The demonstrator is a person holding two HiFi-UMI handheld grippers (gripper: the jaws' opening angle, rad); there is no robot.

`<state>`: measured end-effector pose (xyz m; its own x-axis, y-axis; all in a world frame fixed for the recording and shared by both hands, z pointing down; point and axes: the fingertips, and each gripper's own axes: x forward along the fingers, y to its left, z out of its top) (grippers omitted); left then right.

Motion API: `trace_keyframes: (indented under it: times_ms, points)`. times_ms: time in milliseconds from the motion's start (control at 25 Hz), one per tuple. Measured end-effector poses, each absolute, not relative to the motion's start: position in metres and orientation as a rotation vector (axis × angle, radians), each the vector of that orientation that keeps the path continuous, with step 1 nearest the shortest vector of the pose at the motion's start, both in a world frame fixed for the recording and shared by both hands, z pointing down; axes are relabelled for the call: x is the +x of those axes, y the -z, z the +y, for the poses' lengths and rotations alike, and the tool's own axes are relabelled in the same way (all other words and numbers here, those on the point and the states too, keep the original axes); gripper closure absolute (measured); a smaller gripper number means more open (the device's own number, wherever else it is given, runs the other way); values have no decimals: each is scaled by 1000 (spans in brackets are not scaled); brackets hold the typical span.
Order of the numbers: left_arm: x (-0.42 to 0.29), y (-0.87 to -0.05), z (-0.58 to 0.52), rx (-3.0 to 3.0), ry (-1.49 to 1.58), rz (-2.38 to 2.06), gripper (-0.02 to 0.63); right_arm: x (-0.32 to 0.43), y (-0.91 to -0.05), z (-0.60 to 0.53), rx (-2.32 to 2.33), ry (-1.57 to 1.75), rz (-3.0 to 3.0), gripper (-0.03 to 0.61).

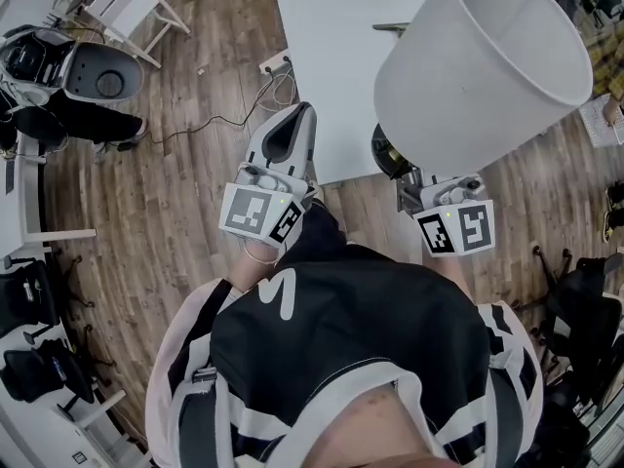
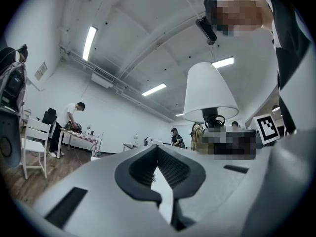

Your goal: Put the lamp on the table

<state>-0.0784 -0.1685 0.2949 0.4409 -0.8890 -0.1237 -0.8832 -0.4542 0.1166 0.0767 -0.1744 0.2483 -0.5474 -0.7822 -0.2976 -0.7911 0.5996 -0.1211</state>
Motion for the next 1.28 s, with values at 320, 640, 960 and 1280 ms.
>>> trace_keyframes:
  times_ms: [320,640,960,1280]
  points:
    - [-101,-294,-260,2699,249,-1524,609,52,-248,-253,-1354,-67,2459,440]
    - [-113,-289,-328,2736,250,-1438,609,35,-248,-314,-1418,-62,2430,440]
    - [-110,-294,-358,2775,229,-1334,609,28,-250,-338,-1453,-47,2406,440]
    - [-92,-292,-372,2752,227,-1369,609,42,-256,-354,-1424,-4,2447,440]
